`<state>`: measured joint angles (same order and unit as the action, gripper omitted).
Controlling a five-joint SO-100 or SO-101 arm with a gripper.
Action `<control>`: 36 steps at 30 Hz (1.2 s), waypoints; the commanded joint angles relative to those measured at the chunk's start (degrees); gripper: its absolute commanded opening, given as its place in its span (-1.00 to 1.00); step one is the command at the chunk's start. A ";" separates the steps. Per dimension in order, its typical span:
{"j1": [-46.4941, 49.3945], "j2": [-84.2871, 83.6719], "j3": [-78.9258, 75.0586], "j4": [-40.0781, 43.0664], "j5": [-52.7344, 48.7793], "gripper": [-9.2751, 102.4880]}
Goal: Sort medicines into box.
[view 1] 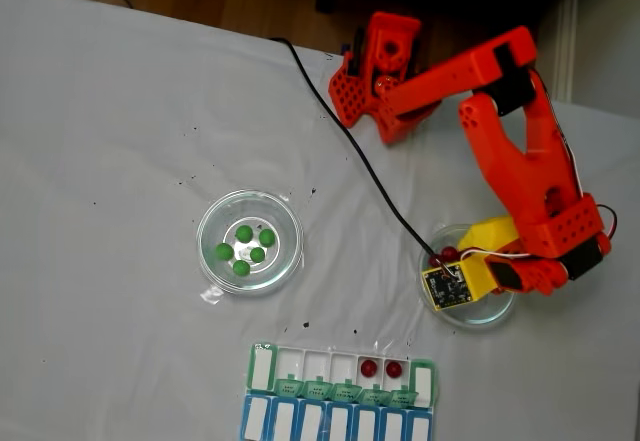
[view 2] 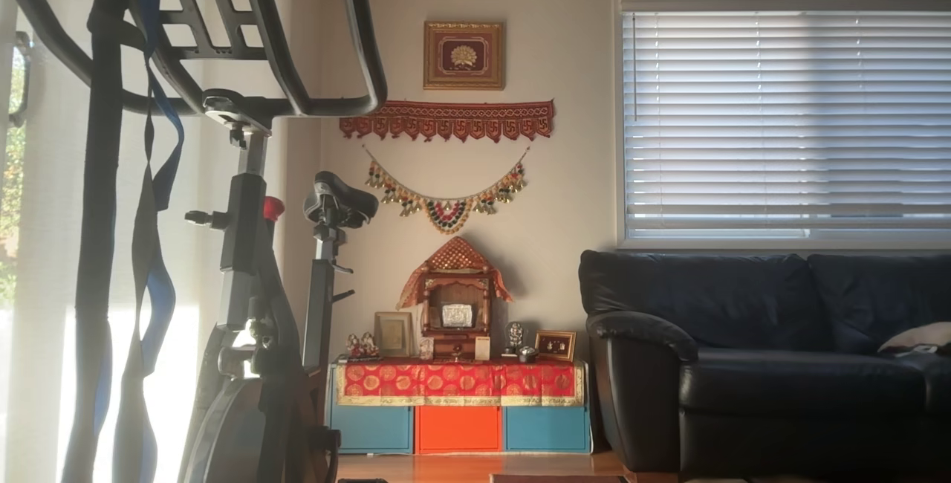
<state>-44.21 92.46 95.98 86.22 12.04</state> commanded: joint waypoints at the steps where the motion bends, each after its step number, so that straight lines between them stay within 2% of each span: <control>1: -2.55 0.79 -2.02 1.14 0.35 -0.54; 36: -7.03 -1.85 -0.79 1.41 0.62 -0.60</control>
<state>-47.11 90.18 95.45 86.66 12.57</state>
